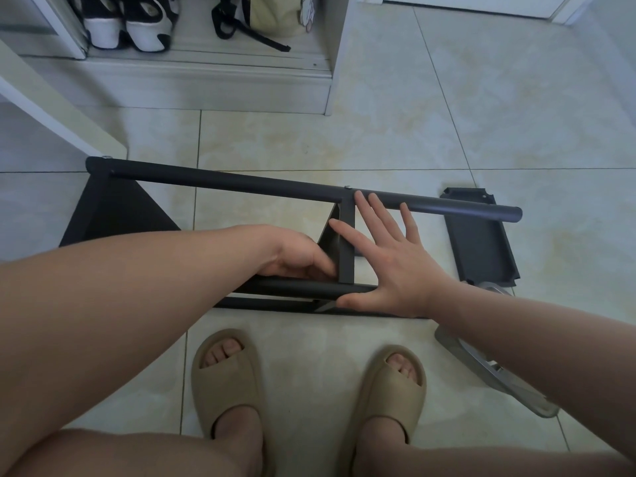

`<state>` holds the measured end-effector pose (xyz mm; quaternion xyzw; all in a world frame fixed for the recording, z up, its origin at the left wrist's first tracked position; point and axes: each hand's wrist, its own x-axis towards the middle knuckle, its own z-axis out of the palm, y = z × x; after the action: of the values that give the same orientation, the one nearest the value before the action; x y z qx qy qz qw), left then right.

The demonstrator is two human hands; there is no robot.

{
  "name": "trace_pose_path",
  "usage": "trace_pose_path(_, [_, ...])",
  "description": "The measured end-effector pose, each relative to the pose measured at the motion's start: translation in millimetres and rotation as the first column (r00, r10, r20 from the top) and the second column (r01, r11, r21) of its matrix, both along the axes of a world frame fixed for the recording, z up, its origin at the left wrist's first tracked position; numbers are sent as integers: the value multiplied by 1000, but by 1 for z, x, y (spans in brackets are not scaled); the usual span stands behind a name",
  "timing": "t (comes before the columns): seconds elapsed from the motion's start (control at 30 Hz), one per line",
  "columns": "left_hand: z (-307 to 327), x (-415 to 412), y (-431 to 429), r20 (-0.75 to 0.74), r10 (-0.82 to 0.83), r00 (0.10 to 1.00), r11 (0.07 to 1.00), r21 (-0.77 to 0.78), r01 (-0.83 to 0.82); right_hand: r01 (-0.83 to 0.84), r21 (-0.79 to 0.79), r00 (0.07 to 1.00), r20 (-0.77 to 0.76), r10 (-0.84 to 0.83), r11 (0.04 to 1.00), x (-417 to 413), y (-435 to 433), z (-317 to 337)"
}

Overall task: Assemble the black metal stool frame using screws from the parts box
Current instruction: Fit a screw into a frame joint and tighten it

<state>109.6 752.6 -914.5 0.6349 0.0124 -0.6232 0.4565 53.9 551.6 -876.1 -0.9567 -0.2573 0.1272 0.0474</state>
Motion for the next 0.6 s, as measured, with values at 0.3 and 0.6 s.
trace_pose_path(0.3, [0, -1, -1, -14, -3, 1000, 1000, -6, 3, -1, -14, 1000, -10, 1, 1000, 0, 1, 2])
trace_pose_path(0.6, [2, 0, 1, -77, 14, 997, 998, -55, -18, -4, -21, 1000, -13, 3, 1000, -1, 1, 3])
